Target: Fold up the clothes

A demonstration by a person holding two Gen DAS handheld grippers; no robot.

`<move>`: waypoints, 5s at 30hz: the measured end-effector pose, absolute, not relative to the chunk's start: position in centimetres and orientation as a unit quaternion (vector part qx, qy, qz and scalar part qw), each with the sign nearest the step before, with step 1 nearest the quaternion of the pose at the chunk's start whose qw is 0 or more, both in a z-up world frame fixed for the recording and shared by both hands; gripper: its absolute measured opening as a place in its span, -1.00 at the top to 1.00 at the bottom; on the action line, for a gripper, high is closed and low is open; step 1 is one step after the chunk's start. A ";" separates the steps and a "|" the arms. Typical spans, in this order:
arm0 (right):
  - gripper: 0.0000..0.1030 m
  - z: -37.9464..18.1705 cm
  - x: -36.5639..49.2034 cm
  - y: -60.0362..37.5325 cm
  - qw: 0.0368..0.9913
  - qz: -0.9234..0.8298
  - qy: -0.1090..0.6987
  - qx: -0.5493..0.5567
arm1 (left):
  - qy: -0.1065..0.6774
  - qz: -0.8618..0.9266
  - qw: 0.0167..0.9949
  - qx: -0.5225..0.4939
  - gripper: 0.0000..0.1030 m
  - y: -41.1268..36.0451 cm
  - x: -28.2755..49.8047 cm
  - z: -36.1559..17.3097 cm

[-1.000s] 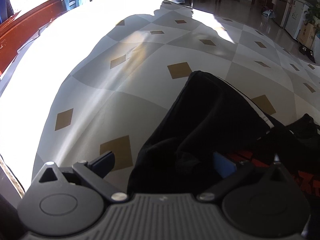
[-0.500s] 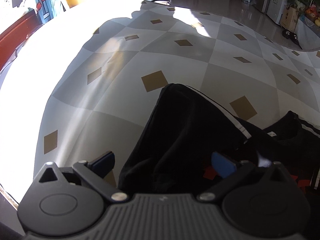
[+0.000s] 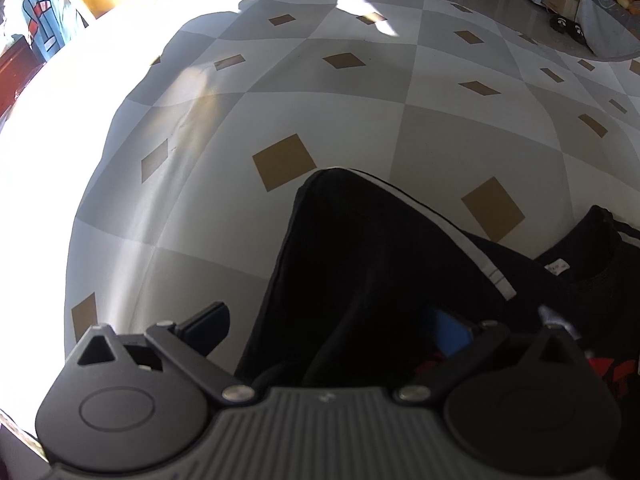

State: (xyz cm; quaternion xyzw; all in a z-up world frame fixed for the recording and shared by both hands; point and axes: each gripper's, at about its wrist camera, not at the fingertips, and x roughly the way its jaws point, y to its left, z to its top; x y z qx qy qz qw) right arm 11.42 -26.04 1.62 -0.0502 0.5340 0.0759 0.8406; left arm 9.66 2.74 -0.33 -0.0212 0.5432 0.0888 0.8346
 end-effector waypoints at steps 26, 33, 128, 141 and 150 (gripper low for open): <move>0.52 0.8 13.3 -24.5 0.873 0.065 0.477 -0.080 | 0.541 0.085 0.835 -0.045 -1.00 1.7 12.5 -1.9; 0.57 0.9 14.7 -25.2 0.878 0.054 0.472 -0.056 | 0.531 0.095 0.841 -0.045 -0.94 1.4 13.6 -1.9; 0.13 2.2 20.4 -17.6 0.869 0.236 0.431 0.052 | 0.524 0.221 0.812 -0.127 -0.99 6.1 15.1 -0.3; 0.12 0.5 19.0 -14.3 0.847 0.272 0.457 0.018 | 0.515 0.213 0.823 -0.109 -0.99 6.1 14.8 0.8; 0.12 0.1 19.3 -13.7 0.849 0.258 0.461 0.019 | 0.518 0.174 0.833 -0.081 -0.99 5.6 14.0 0.8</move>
